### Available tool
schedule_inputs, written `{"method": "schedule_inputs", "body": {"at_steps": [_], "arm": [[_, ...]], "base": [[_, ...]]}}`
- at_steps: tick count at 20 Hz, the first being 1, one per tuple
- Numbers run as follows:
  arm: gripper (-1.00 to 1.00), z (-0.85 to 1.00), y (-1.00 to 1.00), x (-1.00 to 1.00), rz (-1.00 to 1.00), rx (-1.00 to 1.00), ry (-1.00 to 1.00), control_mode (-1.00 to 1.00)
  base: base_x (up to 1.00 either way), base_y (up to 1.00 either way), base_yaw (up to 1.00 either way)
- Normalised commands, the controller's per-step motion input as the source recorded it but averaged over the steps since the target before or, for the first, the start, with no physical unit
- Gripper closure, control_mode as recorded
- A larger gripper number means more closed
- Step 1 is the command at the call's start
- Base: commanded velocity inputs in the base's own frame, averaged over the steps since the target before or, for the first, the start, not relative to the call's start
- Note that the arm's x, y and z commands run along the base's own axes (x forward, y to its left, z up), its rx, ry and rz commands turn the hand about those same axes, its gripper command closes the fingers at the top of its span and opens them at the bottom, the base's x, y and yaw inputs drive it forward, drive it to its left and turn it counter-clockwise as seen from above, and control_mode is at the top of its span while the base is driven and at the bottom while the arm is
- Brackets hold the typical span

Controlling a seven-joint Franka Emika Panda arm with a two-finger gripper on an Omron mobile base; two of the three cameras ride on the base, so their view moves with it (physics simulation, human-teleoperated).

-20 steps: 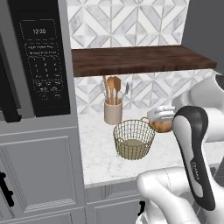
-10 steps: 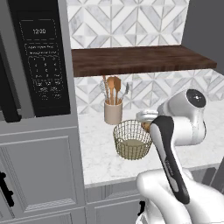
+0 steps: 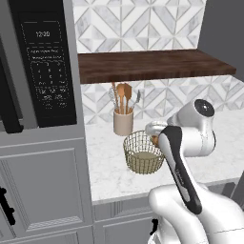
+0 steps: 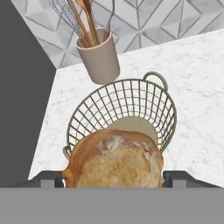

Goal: Open the cabinet, pick up the bread from the cabinet and place it in the basket. Then move the basket to the dining counter.

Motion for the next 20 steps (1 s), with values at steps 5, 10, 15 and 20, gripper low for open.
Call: {"method": "schedule_inputs", "body": {"at_steps": [5,10,15,20], "arm": [[1.00,-0.42,0.00,0.35,0.00,0.01,0.00,-1.00],[1.00,0.00,0.00,0.37,0.00,0.00,0.15,-1.00],[1.00,-0.02,0.00,0.20,0.00,0.00,0.08,-1.00],[1.00,-0.19,0.00,0.02,0.00,0.00,0.01,-1.00]], "base": [[0.00,0.00,0.00],[0.00,0.00,0.00],[0.00,0.00,0.00],[0.00,0.00,0.00]]}}
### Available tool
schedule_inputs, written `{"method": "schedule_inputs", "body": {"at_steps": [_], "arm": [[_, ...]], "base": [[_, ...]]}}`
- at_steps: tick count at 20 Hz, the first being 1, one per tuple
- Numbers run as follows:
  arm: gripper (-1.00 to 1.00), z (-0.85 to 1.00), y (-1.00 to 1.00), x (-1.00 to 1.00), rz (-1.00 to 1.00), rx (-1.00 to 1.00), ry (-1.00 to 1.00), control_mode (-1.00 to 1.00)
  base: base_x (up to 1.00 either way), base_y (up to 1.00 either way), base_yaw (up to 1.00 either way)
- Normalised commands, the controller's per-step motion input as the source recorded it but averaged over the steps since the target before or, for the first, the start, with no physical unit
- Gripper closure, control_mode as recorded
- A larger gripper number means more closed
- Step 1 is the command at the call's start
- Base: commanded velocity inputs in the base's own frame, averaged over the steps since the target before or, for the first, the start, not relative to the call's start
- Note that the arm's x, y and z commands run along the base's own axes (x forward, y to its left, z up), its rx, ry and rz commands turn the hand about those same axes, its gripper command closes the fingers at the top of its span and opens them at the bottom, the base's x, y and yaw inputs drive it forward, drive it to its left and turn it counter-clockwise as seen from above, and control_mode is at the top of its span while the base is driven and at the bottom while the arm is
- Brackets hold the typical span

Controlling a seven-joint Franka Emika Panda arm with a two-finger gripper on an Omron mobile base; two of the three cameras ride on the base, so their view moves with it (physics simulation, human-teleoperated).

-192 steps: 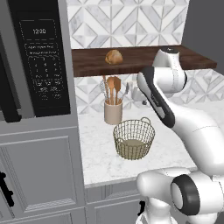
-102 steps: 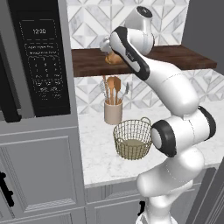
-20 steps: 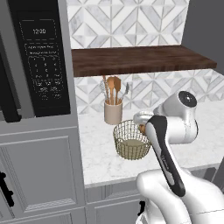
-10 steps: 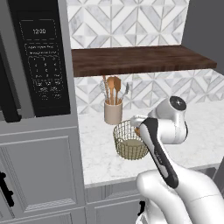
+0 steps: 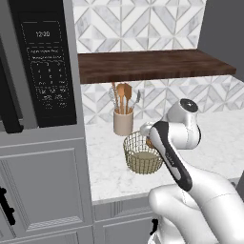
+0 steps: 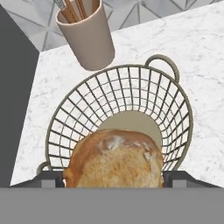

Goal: Open the cabinet, pick up the bread from the cabinet and place it in the basket. Then move the basket to the dining counter.

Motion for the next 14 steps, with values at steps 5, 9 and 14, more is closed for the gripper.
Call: {"method": "schedule_inputs", "body": {"at_steps": [5,9,14], "arm": [[1.00,-0.13,0.00,0.00,0.00,0.00,0.02,-1.00],[1.00,-0.02,-0.01,0.00,0.00,0.00,0.08,-1.00],[1.00,-0.08,0.00,0.00,0.00,0.00,0.07,-1.00]], "base": [[0.00,0.00,0.00],[0.00,0.00,0.00],[0.00,0.00,0.00]]}}
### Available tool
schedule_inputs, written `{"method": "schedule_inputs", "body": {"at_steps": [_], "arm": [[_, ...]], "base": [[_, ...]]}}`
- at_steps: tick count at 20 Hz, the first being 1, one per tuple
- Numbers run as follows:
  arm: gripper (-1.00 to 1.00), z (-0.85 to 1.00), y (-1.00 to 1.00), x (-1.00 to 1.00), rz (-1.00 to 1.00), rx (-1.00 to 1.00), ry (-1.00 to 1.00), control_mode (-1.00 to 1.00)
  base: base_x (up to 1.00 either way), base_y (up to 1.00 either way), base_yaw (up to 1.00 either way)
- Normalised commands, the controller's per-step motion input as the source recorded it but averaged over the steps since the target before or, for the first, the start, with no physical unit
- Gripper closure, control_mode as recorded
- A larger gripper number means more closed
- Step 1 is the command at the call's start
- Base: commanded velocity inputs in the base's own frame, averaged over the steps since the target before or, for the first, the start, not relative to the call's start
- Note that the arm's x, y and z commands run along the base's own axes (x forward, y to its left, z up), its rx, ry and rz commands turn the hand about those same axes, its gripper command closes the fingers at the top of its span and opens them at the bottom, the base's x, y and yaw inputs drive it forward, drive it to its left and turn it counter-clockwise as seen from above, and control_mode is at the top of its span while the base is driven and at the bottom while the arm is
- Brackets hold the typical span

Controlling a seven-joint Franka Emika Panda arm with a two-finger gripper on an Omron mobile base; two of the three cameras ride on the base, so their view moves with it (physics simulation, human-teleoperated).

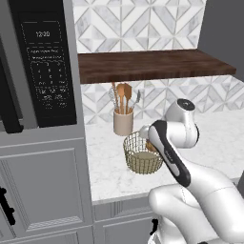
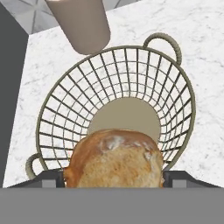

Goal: Open the cabinet, pick up the bread from the cabinet and place it in the basket. Then move the basket to the dining counter.

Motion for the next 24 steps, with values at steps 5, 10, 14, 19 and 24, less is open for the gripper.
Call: {"method": "schedule_inputs", "body": {"at_steps": [5,10,14,19,24], "arm": [[1.00,-0.04,0.00,0.00,0.00,0.00,0.07,-1.00],[1.00,-0.07,0.00,0.08,0.00,0.00,0.07,-1.00],[1.00,-0.15,0.00,0.12,0.00,0.00,0.02,-1.00],[1.00,-0.13,0.00,0.09,0.00,0.00,0.00,-1.00],[1.00,-0.09,0.00,0.06,0.00,0.00,0.00,-1.00]], "base": [[0.00,0.00,0.00],[0.00,0.00,0.00],[0.00,0.00,0.00],[0.00,0.00,0.00],[0.00,0.00,0.00]]}}
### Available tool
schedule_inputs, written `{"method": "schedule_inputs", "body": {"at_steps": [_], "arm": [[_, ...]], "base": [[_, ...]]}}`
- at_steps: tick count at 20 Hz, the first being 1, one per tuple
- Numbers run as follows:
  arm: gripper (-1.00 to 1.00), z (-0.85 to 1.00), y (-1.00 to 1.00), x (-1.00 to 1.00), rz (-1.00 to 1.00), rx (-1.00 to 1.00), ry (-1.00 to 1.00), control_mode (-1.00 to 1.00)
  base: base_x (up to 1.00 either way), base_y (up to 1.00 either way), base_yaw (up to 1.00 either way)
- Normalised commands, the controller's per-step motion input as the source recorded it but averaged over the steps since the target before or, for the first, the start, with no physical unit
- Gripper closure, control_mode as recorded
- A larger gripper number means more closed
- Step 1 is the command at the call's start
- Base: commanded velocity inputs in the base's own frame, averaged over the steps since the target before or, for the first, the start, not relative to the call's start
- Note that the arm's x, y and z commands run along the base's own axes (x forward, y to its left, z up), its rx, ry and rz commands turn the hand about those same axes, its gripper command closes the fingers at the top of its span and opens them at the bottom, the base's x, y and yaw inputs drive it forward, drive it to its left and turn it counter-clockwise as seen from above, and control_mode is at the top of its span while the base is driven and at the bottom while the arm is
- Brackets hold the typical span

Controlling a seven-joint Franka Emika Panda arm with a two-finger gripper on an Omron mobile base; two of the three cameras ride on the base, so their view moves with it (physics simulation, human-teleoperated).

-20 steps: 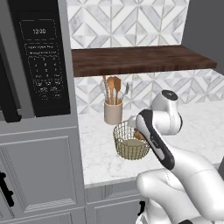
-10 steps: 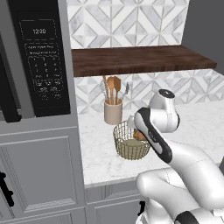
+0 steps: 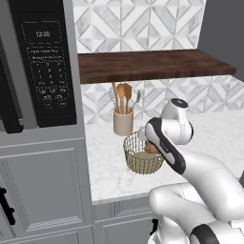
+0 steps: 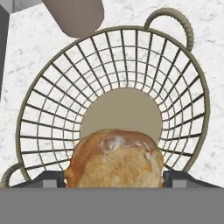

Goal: Open the cabinet, pick up the bread from the cabinet and place it in the basket. Then move the basket to the dining counter.

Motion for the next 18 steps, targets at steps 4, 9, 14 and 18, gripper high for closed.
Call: {"method": "schedule_inputs", "body": {"at_steps": [4,9,14,18], "arm": [[1.00,-0.19,0.25,0.24,0.00,0.00,0.00,-1.00],[1.00,-0.16,0.23,0.38,0.00,0.00,0.00,-1.00],[1.00,-0.11,0.03,0.39,0.00,0.00,0.00,-1.00],[1.00,-0.08,0.00,0.14,0.00,0.00,0.00,-1.00]], "base": [[0.00,0.00,0.00],[0.00,0.00,0.00],[0.00,0.00,0.00],[0.00,0.00,0.00]]}}
